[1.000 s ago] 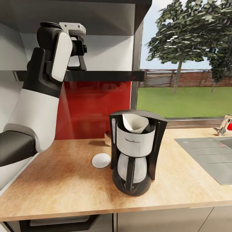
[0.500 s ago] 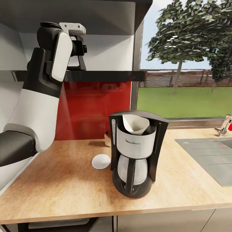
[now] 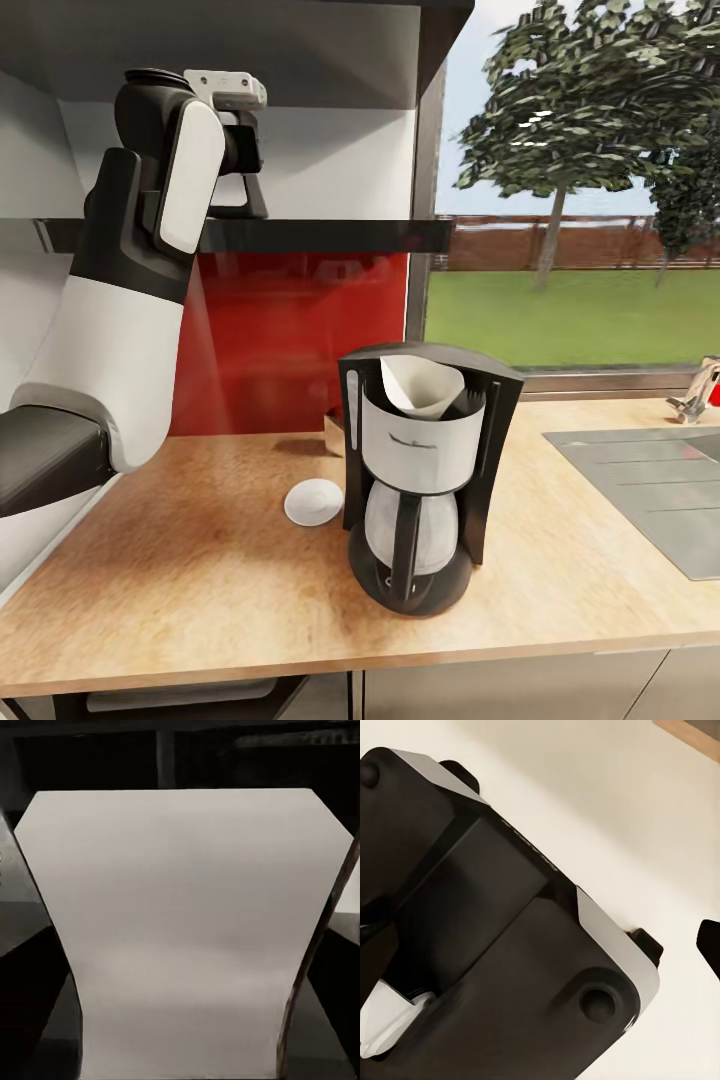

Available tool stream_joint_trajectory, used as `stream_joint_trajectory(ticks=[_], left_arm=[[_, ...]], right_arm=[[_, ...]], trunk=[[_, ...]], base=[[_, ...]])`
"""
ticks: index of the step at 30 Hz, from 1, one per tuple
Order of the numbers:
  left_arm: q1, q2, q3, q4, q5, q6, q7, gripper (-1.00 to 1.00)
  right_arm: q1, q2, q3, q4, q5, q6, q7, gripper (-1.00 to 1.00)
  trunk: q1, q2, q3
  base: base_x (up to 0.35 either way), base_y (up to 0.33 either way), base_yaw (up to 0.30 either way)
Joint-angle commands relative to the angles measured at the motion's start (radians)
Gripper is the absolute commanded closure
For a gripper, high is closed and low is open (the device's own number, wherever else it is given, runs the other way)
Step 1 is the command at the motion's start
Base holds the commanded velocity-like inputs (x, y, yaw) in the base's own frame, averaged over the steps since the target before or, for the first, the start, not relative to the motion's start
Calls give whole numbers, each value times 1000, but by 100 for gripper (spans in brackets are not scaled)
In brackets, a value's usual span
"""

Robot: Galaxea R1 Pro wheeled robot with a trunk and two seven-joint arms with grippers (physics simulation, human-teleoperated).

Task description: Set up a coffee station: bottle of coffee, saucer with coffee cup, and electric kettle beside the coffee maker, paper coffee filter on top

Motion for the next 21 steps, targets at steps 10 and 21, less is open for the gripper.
stream_joint_trajectory(ticks=[10,21], left_arm=[[-1,0,0,-3,11,1,10,100],[-1,-1,4,-39,11,1,11,100]], right_arm=[[-1,1,-8,-4,11,-7,4,-100],[-1,1,-8,-4,11,-7,4,-100]], trunk=[[0,-1,-1],[0,-1,-1]], base=[[0,0,0],[0,0,0]])
